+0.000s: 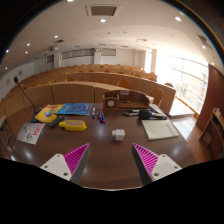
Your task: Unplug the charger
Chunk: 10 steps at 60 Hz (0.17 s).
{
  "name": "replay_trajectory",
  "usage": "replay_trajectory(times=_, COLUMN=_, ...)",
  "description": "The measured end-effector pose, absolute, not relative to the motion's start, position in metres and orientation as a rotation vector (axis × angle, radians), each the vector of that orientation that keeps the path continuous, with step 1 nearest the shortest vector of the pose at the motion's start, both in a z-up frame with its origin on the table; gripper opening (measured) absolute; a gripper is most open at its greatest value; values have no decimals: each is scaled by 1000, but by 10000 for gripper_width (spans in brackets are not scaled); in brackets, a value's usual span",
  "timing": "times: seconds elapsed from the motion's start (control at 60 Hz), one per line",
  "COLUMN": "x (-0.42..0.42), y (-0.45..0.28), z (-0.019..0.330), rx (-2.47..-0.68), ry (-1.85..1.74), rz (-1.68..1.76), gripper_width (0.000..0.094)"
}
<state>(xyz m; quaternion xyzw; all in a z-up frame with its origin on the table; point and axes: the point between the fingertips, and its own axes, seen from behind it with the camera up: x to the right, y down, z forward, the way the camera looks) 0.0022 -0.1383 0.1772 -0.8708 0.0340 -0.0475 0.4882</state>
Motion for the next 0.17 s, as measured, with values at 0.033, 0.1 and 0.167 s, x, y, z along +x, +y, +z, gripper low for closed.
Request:
replay_trajectory(times=0.033, x=2, y=-139, z=176, rx=-2116, ry=84, rz=-112, gripper_width=852)
replay_trajectory(times=0.1, x=1, y=-141, z=177, rx=-2115, ry=74, rz=-113, gripper_width=850)
replay_trajectory(times=0.167, x=2, y=-142, z=179, rx=-2109, ry=74, rz=-122, gripper_width=849)
